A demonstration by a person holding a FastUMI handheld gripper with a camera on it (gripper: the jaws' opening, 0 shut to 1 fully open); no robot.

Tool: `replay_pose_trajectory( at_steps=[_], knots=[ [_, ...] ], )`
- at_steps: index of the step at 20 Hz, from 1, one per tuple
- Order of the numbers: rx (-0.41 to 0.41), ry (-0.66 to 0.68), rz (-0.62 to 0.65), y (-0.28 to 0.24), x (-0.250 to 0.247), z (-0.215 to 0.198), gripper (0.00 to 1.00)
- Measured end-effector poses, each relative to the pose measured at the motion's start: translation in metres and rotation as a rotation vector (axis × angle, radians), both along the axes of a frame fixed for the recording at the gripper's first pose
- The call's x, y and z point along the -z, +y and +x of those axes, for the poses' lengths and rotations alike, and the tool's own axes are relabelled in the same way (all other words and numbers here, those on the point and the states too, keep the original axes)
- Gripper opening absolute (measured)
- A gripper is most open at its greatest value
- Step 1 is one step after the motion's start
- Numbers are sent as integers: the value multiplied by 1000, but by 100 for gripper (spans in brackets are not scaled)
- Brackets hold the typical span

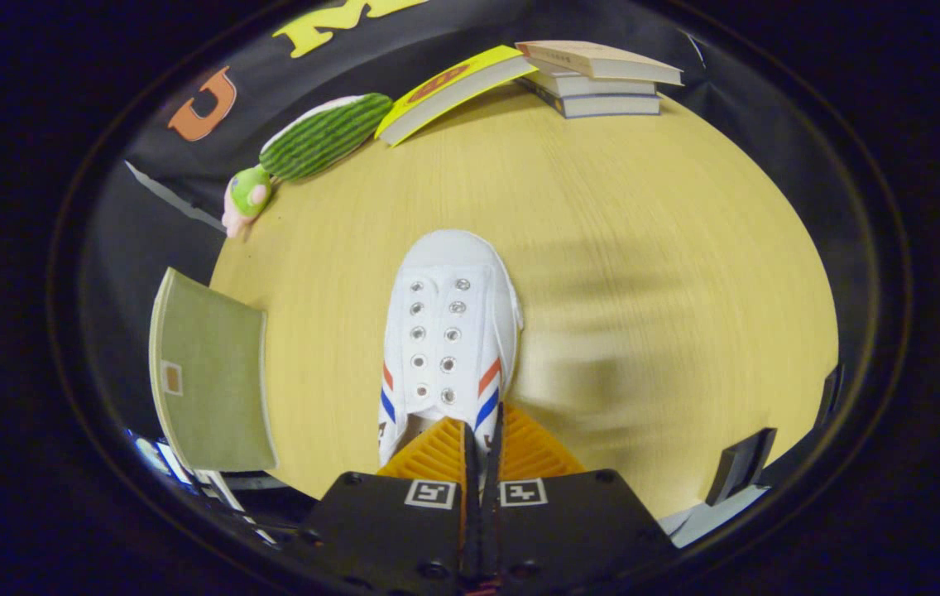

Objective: Open the storage box then place both shoes into the box .Put the left shoe in first, then the right shoe, with the right side of both shoes facing outward in a uniform manner.

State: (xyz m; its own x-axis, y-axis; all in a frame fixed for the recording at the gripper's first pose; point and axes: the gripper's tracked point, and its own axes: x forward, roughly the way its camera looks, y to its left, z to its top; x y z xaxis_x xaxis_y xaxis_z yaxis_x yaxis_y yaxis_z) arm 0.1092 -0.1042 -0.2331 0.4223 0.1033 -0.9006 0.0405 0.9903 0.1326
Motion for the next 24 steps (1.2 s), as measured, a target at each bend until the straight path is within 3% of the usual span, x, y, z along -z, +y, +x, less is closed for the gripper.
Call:
replay_pose_trajectory(
  at_steps=[3,7,14,19,24],
  knots=[
    [-21,-50,-26,15,-29,-2,6],
    [-62,-114,30,62,-74,-2,6],
    [-158,-199,61,182,-134,-13,6],
    [-204,-207,74,280,-146,-29,6],
    [-218,-226,53,347,-124,-40,6]
  ],
)
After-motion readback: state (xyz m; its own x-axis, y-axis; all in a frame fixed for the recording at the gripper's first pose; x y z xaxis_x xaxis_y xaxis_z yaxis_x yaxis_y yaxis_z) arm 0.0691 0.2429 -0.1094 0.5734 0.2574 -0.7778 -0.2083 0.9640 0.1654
